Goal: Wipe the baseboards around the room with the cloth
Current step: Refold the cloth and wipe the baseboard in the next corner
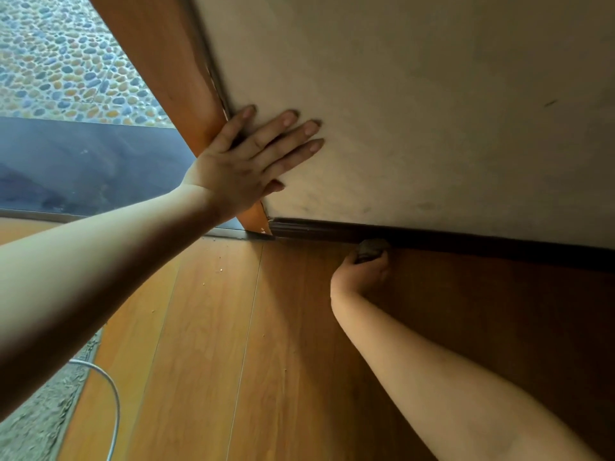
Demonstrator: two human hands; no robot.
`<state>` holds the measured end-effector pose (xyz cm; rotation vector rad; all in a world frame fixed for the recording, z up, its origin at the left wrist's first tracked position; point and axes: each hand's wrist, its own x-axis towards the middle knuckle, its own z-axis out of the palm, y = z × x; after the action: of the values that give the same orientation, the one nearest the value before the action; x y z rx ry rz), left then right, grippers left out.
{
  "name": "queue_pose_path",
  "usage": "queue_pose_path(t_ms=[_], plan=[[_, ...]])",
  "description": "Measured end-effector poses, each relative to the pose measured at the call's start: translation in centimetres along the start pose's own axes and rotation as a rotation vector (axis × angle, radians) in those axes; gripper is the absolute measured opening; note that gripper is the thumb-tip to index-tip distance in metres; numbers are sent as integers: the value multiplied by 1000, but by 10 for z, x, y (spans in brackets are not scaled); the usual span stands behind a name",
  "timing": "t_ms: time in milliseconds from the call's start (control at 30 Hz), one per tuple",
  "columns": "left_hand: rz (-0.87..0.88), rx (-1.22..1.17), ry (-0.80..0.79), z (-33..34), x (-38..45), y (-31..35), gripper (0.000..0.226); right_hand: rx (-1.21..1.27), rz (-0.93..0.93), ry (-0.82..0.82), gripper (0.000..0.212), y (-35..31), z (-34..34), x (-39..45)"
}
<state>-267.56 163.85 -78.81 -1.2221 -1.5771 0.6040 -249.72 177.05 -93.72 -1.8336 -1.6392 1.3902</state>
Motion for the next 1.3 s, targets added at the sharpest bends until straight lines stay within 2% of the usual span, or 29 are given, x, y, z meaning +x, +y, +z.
queue_pose_path(t_ms=[167,267,367,433,500,567,767,967,1033,1067,1133,1167,1200,1300], plan=[[31,12,-61,-8,0,0,103,40,-11,-291,64,-7,37,-58],[37,12,-72,-9,1,1,107,38,-59,-513,60,-15,56,-87],[39,-14,-83,-9,2,1,107,11,-100,-661,58,-22,61,-102],[37,-12,-91,-9,1,1,107,-20,-187,-773,58,-25,56,-104],[35,-13,-87,-9,1,1,107,-47,-352,-861,58,-25,48,-101],[34,-22,-88,-11,1,-1,107,-41,-424,-829,57,-22,40,-99],[55,-20,-106,-12,1,1,104,61,-373,-324,55,6,13,-76],[61,-1,-107,-12,2,0,104,3,-332,-271,51,-6,21,-68],[57,10,-107,-13,2,1,106,-63,-295,-356,49,-13,29,-77],[53,22,-107,-13,2,0,106,-99,-335,-486,47,-17,34,-84],[43,26,-105,-14,3,0,106,-174,-537,-840,43,-29,44,-102],[43,19,-105,-14,3,1,106,-191,-629,-957,41,-35,48,-113],[45,16,-104,-14,3,1,107,-192,-663,-1003,39,-41,52,-122],[49,18,-115,-17,4,-2,107,-207,-611,-970,37,-48,48,-129]])
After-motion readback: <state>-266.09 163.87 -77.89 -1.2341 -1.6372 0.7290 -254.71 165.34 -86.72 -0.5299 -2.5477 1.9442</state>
